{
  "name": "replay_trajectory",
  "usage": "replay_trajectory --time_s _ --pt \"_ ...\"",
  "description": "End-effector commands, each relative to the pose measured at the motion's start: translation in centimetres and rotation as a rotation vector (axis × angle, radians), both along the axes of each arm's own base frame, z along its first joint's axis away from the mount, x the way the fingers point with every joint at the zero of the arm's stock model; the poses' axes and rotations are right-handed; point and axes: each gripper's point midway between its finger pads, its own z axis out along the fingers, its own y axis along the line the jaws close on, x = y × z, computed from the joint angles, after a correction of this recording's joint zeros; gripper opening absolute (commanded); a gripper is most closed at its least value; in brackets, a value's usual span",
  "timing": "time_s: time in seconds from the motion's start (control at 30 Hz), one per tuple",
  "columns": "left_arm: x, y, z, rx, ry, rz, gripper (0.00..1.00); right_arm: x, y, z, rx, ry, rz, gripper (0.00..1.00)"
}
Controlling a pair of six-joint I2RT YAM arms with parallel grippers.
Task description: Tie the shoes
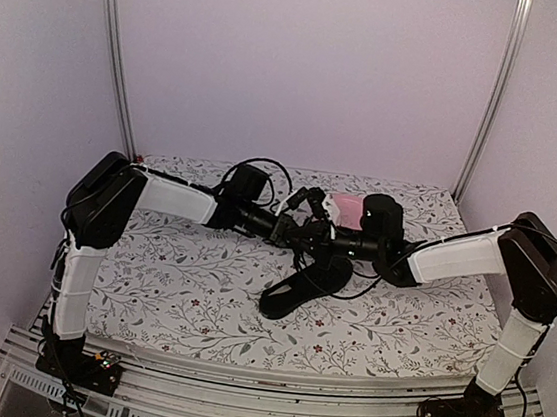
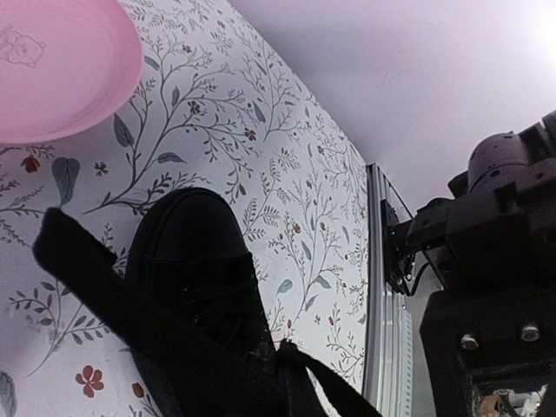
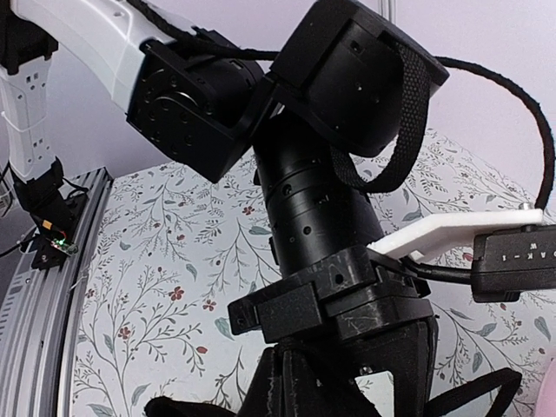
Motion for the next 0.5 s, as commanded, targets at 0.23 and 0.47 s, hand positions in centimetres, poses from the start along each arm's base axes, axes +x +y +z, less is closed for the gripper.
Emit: replay_trajectory --time_s 0.23,0.47 --pt "0.3 0.4 1.2 -0.019 -0.011 0.007 0.0 0.9 -0.4 -3.7 -0.102 -0.025 -0.063 0.02" --pt "0.3 0.5 1.5 -0.02 -0.017 0.008 0.0 1.2 -1.5 -6.0 -0.19 -0.016 -0.112 0.02"
